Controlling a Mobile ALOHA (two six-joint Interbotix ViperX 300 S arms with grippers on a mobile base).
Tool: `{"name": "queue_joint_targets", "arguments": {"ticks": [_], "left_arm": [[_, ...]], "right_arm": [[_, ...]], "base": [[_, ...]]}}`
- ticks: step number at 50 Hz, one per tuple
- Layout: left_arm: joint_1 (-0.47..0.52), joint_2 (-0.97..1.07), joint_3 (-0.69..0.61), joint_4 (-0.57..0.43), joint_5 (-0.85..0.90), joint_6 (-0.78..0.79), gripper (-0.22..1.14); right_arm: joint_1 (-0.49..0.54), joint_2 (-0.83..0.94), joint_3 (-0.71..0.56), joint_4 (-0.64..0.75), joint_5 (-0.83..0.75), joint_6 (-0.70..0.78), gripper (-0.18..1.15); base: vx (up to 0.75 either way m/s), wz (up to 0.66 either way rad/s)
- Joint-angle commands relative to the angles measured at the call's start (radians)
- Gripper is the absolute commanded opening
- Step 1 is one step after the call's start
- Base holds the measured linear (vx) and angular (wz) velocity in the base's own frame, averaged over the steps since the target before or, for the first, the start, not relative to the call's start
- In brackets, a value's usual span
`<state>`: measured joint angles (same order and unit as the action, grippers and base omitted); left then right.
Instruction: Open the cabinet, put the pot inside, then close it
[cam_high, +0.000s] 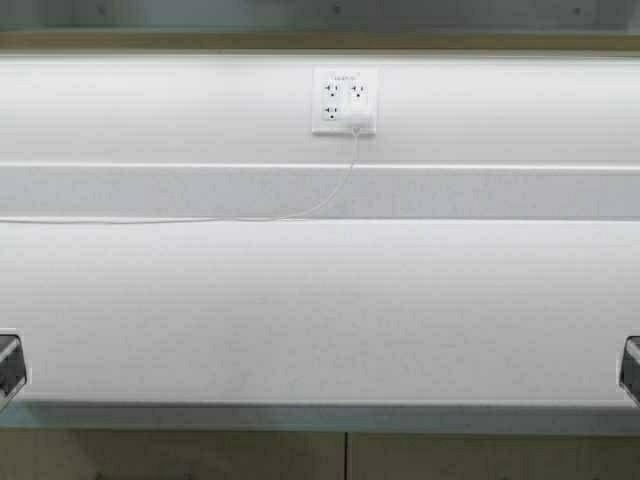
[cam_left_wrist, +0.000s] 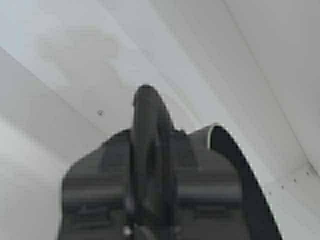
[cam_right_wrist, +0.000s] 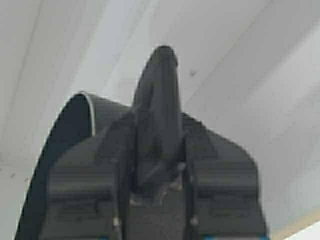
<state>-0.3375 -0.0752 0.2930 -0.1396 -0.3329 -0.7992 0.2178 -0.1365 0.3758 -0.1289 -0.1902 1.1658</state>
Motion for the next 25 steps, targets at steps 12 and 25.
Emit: {"name": "queue_joint_targets", "arguments": {"ticks": [12,25], "left_arm": [[0.051,0.169,-0.21,-0.038,0.011,0.109,0.01],[0.094,0.252,-0.278,-0.038,0.037,0.117,0.02]], "right_arm": [[-0.021,0.186,-0.258,-0.025,0.04,-0.055,0.07],[-0.037,0.275,-0.331,-0.02,0.04,-0.054,0.07]], "base": [[0.0,0.0],[0.0,0.0]]}}
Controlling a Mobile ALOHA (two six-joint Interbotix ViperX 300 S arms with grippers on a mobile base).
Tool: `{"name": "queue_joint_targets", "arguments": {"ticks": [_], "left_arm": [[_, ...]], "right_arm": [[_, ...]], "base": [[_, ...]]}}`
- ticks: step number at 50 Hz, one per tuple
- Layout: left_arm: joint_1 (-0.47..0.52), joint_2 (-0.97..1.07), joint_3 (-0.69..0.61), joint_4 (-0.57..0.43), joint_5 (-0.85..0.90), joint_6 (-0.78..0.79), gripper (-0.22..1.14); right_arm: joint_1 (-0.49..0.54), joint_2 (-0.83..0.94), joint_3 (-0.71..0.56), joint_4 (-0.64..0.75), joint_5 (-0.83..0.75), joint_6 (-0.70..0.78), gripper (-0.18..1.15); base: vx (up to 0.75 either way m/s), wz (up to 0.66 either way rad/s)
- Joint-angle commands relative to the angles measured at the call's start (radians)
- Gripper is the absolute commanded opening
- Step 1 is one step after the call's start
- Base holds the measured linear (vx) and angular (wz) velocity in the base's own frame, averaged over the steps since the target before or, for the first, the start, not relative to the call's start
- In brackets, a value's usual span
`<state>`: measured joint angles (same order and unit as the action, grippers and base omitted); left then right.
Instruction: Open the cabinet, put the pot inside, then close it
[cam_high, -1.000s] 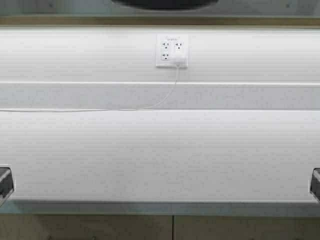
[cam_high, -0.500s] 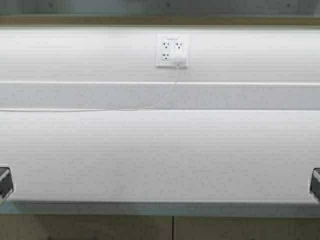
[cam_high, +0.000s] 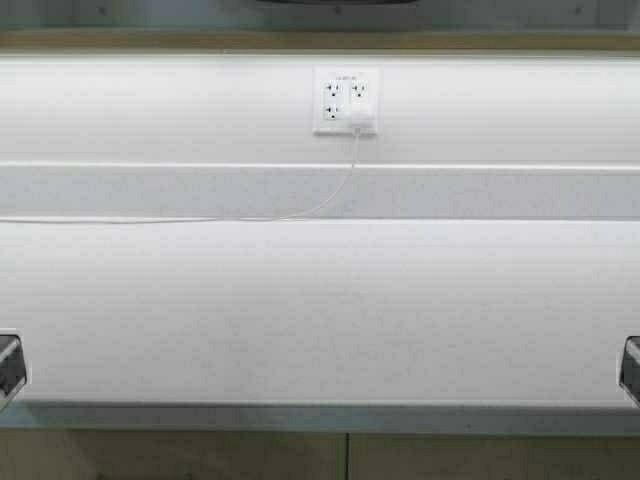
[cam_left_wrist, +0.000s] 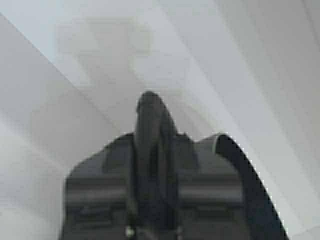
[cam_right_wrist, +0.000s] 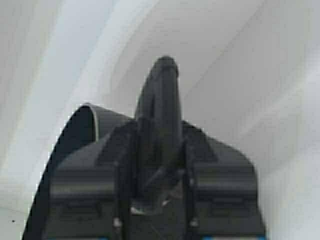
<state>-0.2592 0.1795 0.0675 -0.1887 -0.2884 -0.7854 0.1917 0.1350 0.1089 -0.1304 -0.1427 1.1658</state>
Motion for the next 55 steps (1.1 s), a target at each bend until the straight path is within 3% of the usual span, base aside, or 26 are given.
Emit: {"name": "queue_joint_targets", "arguments": {"ticks": [1,42,46,55], "left_arm": [[0.017,0.002,-0.055,0.011,-0.009,0.101,0.02],[0.075,0.112,-0.101,-0.044,-0.014,0.091,0.04],[0.075,0.112,-0.092,-0.067,-0.046,0.094,0.13],[0.075,0.107,-0.063,-0.069,-0.132,0.092,0.63]], "right_arm": [[-0.011,0.008,-0.069,-0.015,-0.008,-0.054,0.07],[-0.063,0.12,-0.115,0.032,-0.018,-0.048,0.1],[-0.067,0.127,-0.115,0.041,-0.032,-0.049,0.24],[-0.067,0.132,-0.101,0.041,-0.123,-0.048,0.92]], "base": [[0.01,0.0],[0.01,0.01],[0.01,0.01],[0.0,0.0]]}}
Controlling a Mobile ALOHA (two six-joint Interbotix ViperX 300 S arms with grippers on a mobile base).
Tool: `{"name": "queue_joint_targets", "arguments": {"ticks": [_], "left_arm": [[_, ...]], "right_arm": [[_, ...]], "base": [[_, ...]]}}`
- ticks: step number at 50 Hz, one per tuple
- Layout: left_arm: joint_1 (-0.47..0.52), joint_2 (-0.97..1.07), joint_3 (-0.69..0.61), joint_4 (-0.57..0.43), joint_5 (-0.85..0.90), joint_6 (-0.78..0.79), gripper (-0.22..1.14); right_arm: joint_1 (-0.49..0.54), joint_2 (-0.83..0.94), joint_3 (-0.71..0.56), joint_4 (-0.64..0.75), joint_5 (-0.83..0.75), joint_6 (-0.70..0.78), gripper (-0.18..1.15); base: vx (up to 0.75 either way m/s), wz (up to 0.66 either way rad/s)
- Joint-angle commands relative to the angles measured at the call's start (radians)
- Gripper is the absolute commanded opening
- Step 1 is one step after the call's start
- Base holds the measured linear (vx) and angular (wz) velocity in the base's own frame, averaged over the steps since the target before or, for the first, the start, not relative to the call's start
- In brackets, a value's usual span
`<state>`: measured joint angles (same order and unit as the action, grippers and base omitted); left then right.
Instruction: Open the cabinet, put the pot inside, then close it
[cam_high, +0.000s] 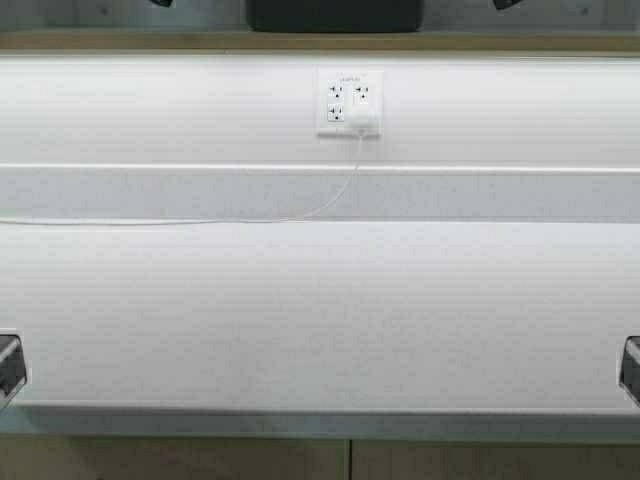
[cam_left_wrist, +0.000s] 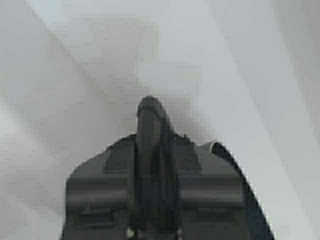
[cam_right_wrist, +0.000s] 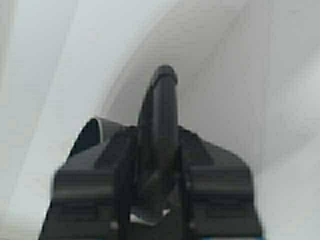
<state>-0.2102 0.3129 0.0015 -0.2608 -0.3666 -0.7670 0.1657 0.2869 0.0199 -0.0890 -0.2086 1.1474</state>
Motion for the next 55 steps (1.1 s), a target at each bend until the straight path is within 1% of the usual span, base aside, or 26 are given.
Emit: {"name": "queue_joint_targets", "arguments": {"ticks": [1,3,5,8,18,24,33,38,41,44,45,46,48,49,50,51,52,53,55], "left_arm": [[0.025,-0.026,0.003,0.003,-0.055,0.072,0.69],[0.026,-0.028,0.008,0.003,-0.057,0.071,0.79],[0.026,-0.028,0.009,0.002,-0.058,0.067,0.87],[0.026,-0.028,0.011,0.003,-0.061,0.064,0.91],[0.026,-0.035,0.005,0.003,-0.071,0.061,0.91],[0.031,-0.064,0.023,0.005,-0.083,0.063,0.91],[0.037,-0.147,0.11,0.011,-0.115,0.077,0.91],[0.037,-0.207,0.19,0.054,-0.137,0.112,0.86],[0.035,-0.241,0.238,0.086,-0.156,0.147,0.75],[0.031,-0.275,0.291,0.104,-0.167,0.178,0.54],[0.028,-0.287,0.308,0.104,-0.167,0.187,0.46],[0.026,-0.299,0.327,0.104,-0.167,0.196,0.36],[0.021,-0.322,0.362,0.104,-0.167,0.212,0.16],[0.018,-0.334,0.38,0.104,-0.167,0.219,0.07],[0.015,-0.345,0.397,0.104,-0.169,0.23,0.0],[0.014,-0.353,0.414,0.104,-0.17,0.236,-0.07],[0.011,-0.364,0.428,0.104,-0.172,0.244,-0.11],[0.011,-0.373,0.443,0.104,-0.172,0.256,-0.11],[0.008,-0.393,0.474,0.104,-0.172,0.288,-0.05]], "right_arm": [[-0.043,-0.02,-0.011,0.002,-0.06,-0.029,0.97],[-0.044,-0.018,-0.011,0.003,-0.064,-0.029,1.02],[-0.048,-0.018,-0.011,0.006,-0.066,-0.029,1.02],[-0.049,-0.018,-0.011,0.008,-0.071,-0.029,1.01],[-0.049,-0.025,-0.009,0.006,-0.074,-0.029,1.01],[-0.049,-0.038,0.002,0.008,-0.074,-0.029,1.01],[-0.058,-0.1,0.063,-0.005,-0.091,-0.04,1.01],[-0.058,-0.167,0.13,-0.032,-0.098,-0.071,0.96],[-0.052,-0.212,0.172,-0.052,-0.098,-0.11,0.87],[-0.041,-0.255,0.215,-0.066,-0.098,-0.166,0.69],[-0.038,-0.268,0.232,-0.067,-0.097,-0.184,0.62],[-0.032,-0.288,0.253,-0.069,-0.097,-0.213,0.48],[-0.023,-0.313,0.282,-0.069,-0.092,-0.258,0.3],[-0.021,-0.319,0.288,-0.071,-0.091,-0.268,0.25],[-0.014,-0.334,0.308,-0.074,-0.087,-0.304,0.11],[-0.009,-0.347,0.322,-0.075,-0.087,-0.331,0.03],[-0.003,-0.356,0.336,-0.075,-0.084,-0.354,-0.03],[0.003,-0.364,0.347,-0.077,-0.08,-0.379,-0.07],[0.017,-0.376,0.367,-0.077,-0.064,-0.428,-0.05]], "base": [[0.0,0.0],[0.0,0.0],[0.0,0.0],[0.0,0.0],[0.0,0.0],[0.0,0.0],[0.0,0.0],[0.0,0.0],[0.0,0.0],[0.0,0.0],[-0.01,0.0],[-0.01,0.0],[-0.01,0.0],[-0.01,-0.01],[-0.02,-0.01],[-0.02,-0.01],[-0.03,-0.01],[-0.03,-0.01],[-0.04,-0.01]]}}
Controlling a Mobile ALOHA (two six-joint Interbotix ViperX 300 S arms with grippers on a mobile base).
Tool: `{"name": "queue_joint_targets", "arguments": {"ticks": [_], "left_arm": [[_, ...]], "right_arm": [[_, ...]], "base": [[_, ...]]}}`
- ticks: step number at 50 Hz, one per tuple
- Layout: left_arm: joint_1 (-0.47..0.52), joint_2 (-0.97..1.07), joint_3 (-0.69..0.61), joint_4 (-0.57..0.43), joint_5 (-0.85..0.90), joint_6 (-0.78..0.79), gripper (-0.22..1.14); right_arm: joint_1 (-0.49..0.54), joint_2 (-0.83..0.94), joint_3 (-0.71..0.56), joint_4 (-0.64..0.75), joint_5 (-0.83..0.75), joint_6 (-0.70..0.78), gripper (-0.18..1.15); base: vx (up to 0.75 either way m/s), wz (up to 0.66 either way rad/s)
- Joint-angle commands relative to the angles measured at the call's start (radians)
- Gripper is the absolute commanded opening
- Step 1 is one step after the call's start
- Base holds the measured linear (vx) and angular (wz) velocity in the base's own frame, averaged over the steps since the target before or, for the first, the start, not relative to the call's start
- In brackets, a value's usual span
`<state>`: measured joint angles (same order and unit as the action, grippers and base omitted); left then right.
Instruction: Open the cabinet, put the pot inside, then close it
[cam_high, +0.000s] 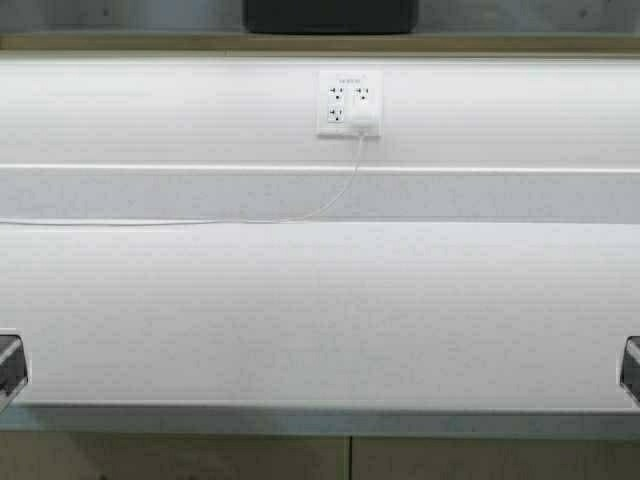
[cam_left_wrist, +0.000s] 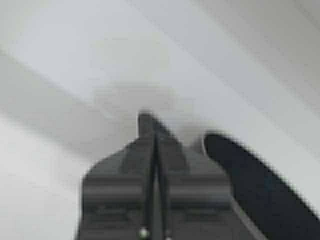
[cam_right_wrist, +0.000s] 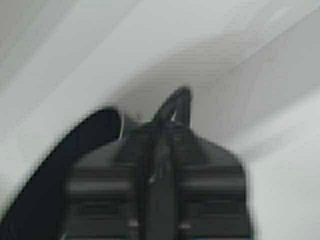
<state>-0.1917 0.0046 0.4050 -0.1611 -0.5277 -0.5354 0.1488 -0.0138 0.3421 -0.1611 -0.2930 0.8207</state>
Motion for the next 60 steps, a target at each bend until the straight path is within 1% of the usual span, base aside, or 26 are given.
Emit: {"name": "queue_joint_targets", "arguments": {"ticks": [1,4,6,13,18,23,37,50,60], "left_arm": [[-0.012,-0.092,0.083,0.005,-0.011,0.069,-0.02],[-0.014,-0.115,0.112,0.005,0.0,0.118,0.06],[-0.012,-0.13,0.127,0.005,0.015,0.153,0.07],[-0.012,-0.172,0.141,0.005,0.124,0.287,0.03],[-0.014,-0.181,0.143,0.005,0.189,0.37,0.03],[-0.014,-0.181,0.144,0.005,0.202,0.417,0.03],[-0.012,-0.17,0.124,0.003,0.219,0.43,0.03],[-0.008,-0.221,0.146,0.005,0.259,0.44,0.03],[-0.008,-0.219,0.137,0.006,0.267,0.456,0.03]], "right_arm": [[0.04,-0.083,0.052,-0.005,0.032,-0.124,-0.02],[0.057,-0.095,0.071,-0.005,0.074,-0.202,0.08],[0.067,-0.1,0.078,-0.005,0.098,-0.244,0.11],[0.094,-0.106,0.094,-0.002,0.156,-0.348,0.07],[0.095,-0.109,0.1,-0.002,0.164,-0.356,0.07],[0.095,-0.117,0.095,-0.008,0.178,-0.368,0.07],[0.091,-0.149,0.089,-0.041,0.265,-0.437,0.07],[0.095,-0.218,0.104,-0.041,0.319,-0.44,0.07],[0.095,-0.213,0.086,-0.041,0.33,-0.445,0.07]], "base": [[-0.05,-0.01],[-0.07,-0.02],[-0.09,-0.03],[-0.13,-0.03],[-0.17,-0.03],[-0.2,-0.02],[-0.18,0.04],[-0.23,0.07],[-0.19,-0.01]]}}
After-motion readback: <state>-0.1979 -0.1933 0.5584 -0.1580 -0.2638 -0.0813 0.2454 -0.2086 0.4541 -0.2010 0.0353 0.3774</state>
